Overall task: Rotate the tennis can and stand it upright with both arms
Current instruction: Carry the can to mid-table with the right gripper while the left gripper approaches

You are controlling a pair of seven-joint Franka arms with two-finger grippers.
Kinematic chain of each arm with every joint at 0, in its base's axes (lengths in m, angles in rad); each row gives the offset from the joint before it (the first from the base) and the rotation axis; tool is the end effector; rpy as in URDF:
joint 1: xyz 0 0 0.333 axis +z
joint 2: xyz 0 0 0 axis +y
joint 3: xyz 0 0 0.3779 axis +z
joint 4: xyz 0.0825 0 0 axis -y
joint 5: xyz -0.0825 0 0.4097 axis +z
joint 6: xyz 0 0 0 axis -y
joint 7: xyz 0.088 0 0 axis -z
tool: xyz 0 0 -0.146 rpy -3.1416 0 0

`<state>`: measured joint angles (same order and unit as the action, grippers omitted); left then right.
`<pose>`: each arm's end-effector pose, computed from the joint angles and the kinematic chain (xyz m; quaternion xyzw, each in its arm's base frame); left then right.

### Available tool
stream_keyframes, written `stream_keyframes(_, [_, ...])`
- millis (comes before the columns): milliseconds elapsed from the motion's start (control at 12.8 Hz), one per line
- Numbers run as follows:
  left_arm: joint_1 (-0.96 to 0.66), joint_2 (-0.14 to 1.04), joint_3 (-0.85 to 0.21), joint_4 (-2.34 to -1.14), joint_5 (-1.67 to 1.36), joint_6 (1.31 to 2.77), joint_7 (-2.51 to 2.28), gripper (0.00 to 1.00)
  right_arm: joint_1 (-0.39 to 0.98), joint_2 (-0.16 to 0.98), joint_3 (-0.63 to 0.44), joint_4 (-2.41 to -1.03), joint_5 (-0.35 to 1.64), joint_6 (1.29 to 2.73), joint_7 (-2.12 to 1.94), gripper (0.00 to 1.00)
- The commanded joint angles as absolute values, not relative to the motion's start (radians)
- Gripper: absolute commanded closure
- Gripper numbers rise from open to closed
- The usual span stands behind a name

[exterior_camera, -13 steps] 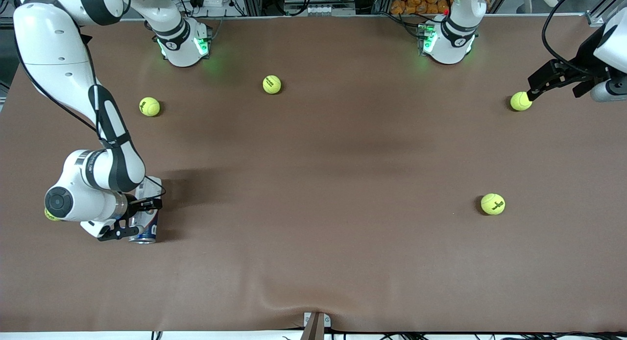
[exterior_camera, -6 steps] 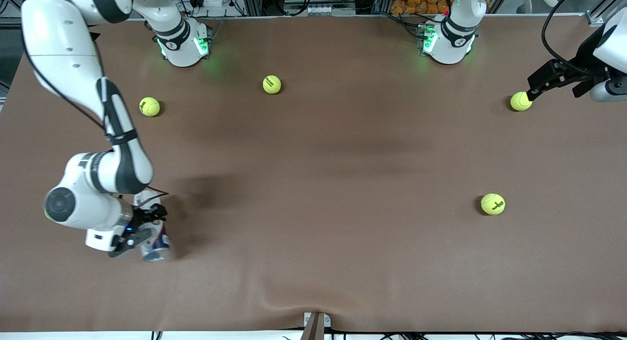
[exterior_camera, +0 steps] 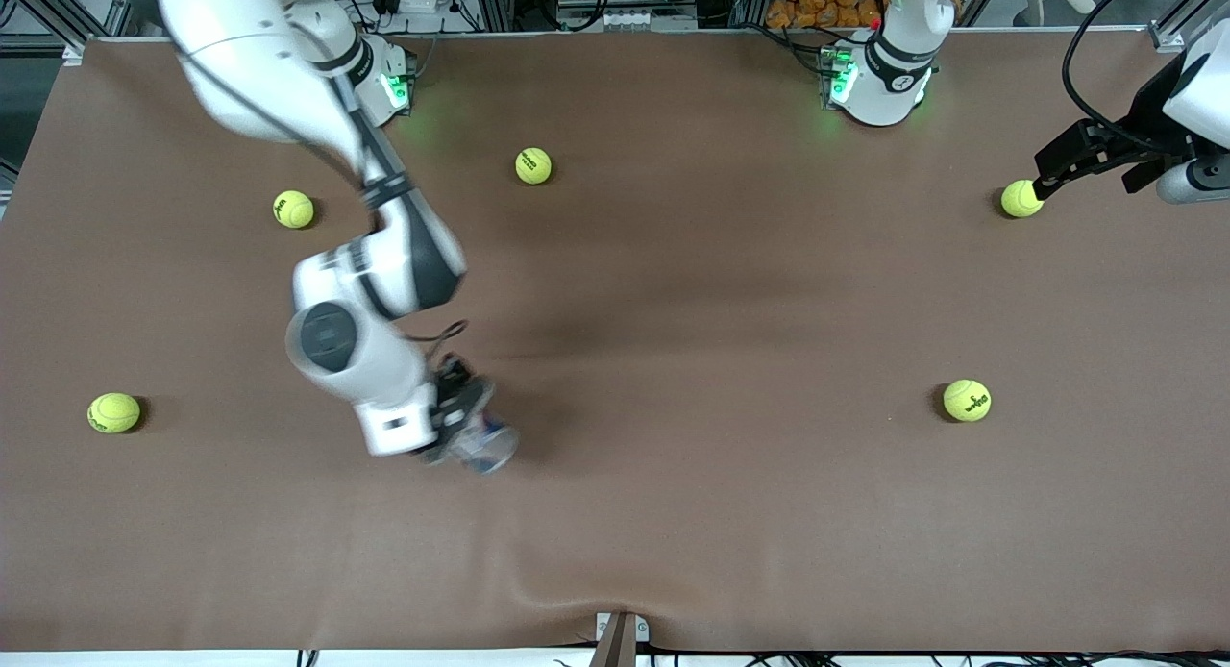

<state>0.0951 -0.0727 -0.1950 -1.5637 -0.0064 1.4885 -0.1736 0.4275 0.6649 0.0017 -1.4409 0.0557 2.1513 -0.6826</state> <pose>0.5415 -0.0599 0.6838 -0.9993 -0.0368 0.0014 0.0041 0.7142 0.3311 0.2998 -0.8567 -0.5147 -0.0256 0.0211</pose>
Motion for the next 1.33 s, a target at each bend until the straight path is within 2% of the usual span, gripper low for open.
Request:
stream_keyframes(0, [0.097,-0.058,-0.198,-1.543,-0.003,1.479,-0.158,0.0,0.568,0.653,-0.012,-1.462,0.045,2.148,-0.747,0.25])
stream_keyframes(468, [0.1,-0.058,-0.198,-1.543,-0.003,1.479,-0.158,0.0,0.817,0.699,-0.018,-1.485,-0.122,2.171,-0.759,0.25])
stream_keyframes(780, [0.101,-0.06,-0.198,-1.543,-0.003,1.476,-0.15,0.0,0.818,0.712,-0.017,-1.513,-0.169,2.241,-0.749,0.26])
stream_keyframes(937, [0.104,-0.063,-0.198,-1.543,-0.003,1.474,-0.149,0.0,0.799,0.75,-0.017,-1.506,-0.169,2.33,-0.742,0.26])
stream_keyframes(1249, [0.104,-0.064,-0.198,-1.545,-0.005,1.473,-0.149,0.0,0.759,0.851,-0.02,-1.422,-0.221,2.379,-0.747,0.26])
